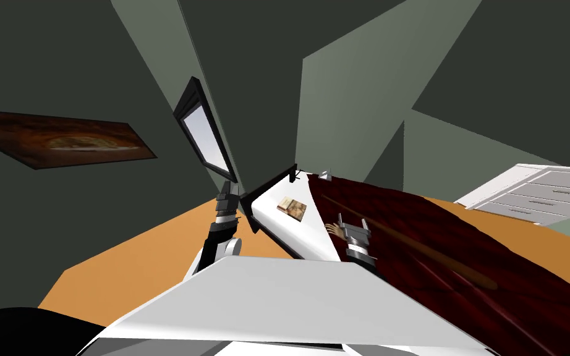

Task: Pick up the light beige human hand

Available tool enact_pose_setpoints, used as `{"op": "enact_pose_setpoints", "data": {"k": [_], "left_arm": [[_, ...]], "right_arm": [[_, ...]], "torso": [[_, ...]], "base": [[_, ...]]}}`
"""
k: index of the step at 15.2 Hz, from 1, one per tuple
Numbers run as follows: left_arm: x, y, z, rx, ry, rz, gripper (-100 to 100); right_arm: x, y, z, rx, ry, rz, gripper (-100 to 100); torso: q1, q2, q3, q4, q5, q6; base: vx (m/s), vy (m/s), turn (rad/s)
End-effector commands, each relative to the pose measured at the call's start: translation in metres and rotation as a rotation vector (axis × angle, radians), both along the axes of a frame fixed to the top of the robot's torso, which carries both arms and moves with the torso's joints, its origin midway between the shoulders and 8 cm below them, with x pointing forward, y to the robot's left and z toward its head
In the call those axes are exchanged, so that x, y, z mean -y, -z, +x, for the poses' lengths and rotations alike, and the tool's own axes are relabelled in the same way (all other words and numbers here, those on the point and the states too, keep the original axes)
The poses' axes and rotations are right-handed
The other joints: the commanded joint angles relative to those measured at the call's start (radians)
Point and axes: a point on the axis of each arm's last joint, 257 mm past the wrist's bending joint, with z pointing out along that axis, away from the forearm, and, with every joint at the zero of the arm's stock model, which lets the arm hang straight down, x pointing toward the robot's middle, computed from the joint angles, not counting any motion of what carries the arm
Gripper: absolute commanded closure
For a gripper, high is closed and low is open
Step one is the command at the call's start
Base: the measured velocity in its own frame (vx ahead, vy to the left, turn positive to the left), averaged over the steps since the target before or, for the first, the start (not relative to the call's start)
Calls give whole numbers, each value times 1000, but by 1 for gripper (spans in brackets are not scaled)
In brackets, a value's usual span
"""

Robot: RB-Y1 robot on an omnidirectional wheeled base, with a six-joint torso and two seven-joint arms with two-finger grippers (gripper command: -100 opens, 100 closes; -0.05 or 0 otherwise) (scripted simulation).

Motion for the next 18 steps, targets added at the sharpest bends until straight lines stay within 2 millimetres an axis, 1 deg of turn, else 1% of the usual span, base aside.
{"op": "enact_pose_setpoints", "data": {"k": [1,2,3,6,7,9,10,12,13,15,16,18], "left_arm": [[0,0,0,0,0,0,0],[0,0,0,0,0,0,0],[0,0,0,0,0,0,0],[0,0,0,0,0,0,0],[0,0,0,0,0,0,0],[0,0,0,0,0,0,0],[0,0,0,0,0,0,0],[0,0,0,0,0,0,0],[0,0,0,0,0,0,0],[0,0,0,0,0,0,0],[0,0,0,0,0,0,0],[0,0,0,0,0,0,0]], "right_arm": [[7,14,-4,-7,2,68,-100],[7,14,-4,-1,-3,82,-100],[16,35,-11,-25,17,139,-100],[16,35,-11,-9,5,178,-100],[24,55,-18,-26,25,246,-100],[24,55,-18,-13,18,274,-100],[32,75,-27,-31,42,336,-100],[32,75,-27,-15,34,369,-100],[40,94,-37,-31,62,426,-100],[40,94,-37,-14,55,461,-100],[46,113,-47,-28,86,514,-100],[46,113,-47,-9,79,550,-100]], "torso": [[0,0,0,0,0,0],[0,0,0,0,0,0],[0,0,0,0,0,0],[0,0,0,0,0,0],[0,0,0,0,0,0],[0,0,0,0,0,0],[0,0,0,0,0,0],[0,-1,0,0,0,0],[0,-1,0,0,0,0],[0,-1,-1,0,0,0],[0,-1,0,0,0,0],[0,-1,0,0,0,0]], "base": [[32,0,113],[24,-3,39],[31,0,95],[28,-4,47],[26,2,108],[28,-2,72],[34,-4,112],[36,-5,68],[35,-1,84],[34,-3,72],[33,-4,96],[31,-7,72]]}}
